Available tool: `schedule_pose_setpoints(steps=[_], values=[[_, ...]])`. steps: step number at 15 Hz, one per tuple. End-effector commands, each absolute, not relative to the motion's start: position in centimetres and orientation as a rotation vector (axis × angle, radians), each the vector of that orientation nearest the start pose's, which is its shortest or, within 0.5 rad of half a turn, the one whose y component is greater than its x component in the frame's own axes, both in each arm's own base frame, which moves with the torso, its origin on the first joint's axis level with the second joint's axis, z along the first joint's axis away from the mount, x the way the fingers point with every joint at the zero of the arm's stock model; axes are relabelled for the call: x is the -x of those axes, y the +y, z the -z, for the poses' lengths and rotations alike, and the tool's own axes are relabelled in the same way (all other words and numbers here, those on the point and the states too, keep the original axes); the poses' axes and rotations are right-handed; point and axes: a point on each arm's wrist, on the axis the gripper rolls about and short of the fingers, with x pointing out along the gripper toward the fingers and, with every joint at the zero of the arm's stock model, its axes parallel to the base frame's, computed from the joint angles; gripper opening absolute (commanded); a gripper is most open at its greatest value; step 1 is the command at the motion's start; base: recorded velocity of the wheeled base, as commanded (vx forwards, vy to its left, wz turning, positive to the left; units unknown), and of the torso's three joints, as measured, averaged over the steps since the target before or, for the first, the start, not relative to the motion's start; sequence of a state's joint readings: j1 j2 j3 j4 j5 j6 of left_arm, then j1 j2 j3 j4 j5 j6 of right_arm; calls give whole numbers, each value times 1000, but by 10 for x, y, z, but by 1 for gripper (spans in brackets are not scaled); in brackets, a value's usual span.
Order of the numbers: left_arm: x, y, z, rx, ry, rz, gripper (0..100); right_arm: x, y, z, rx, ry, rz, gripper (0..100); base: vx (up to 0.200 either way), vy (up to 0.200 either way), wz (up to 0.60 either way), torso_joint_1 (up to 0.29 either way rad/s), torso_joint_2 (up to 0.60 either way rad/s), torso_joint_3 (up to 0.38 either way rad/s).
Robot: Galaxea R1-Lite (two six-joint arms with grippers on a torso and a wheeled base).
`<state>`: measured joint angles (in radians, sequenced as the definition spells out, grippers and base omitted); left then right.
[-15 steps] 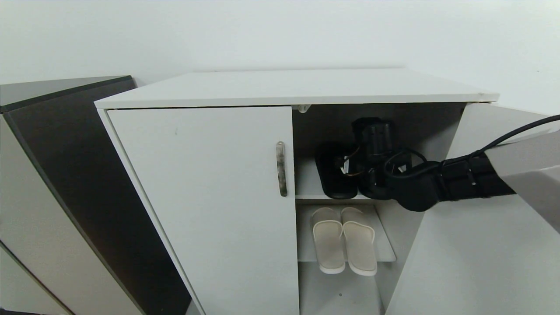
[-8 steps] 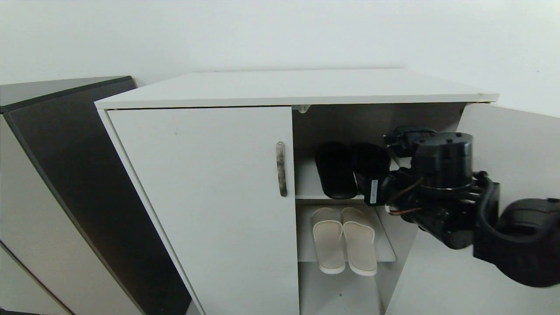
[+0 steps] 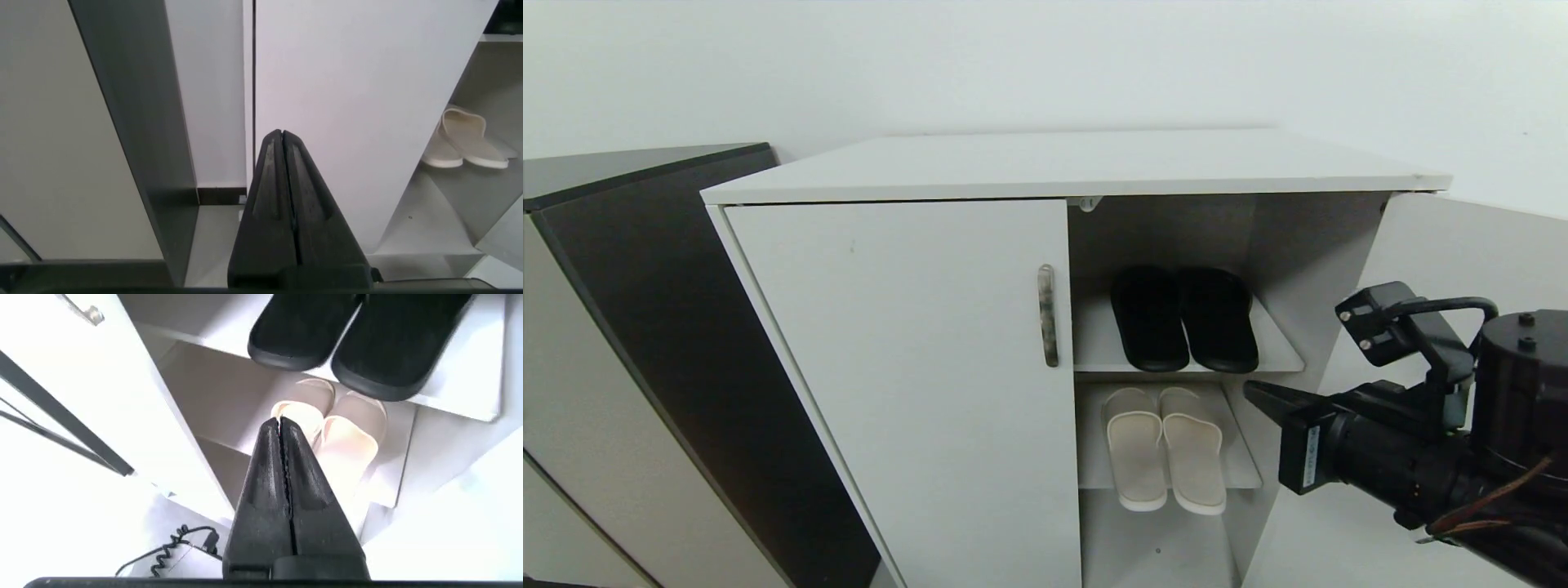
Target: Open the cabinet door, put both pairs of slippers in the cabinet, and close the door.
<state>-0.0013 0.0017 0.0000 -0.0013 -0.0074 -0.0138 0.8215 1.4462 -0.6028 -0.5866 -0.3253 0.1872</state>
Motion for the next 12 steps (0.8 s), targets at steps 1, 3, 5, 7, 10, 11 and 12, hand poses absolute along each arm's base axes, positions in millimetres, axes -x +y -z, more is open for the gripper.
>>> schedule_pose_setpoints(steps=[1,3,5,7,10,11,12], values=[[23,0,-76,14,0,11,0,-159,165,-189,-37,276,-504,0,0,0,0,0,0,0],[23,0,-76,14,0,9,0,-161,167,-186,-32,289,-517,0,0,0,0,0,0,0],[23,0,-76,14,0,9,0,-162,169,-183,-29,299,-516,0,-100,0,0,1,1,1],[23,0,-76,14,0,9,0,-162,169,-183,-28,300,-515,0,-200,0,0,5,5,7],[23,0,-76,15,0,9,0,-164,170,-180,-24,310,-512,0,-200,0,0,1,-2,10],[23,0,-76,15,0,9,0,-164,171,-179,-21,313,-512,0,-200,0,0,7,2,2],[23,0,-76,15,0,9,0,-165,171,-178,-19,317,-508,0,-200,0,0,2,2,-2]])
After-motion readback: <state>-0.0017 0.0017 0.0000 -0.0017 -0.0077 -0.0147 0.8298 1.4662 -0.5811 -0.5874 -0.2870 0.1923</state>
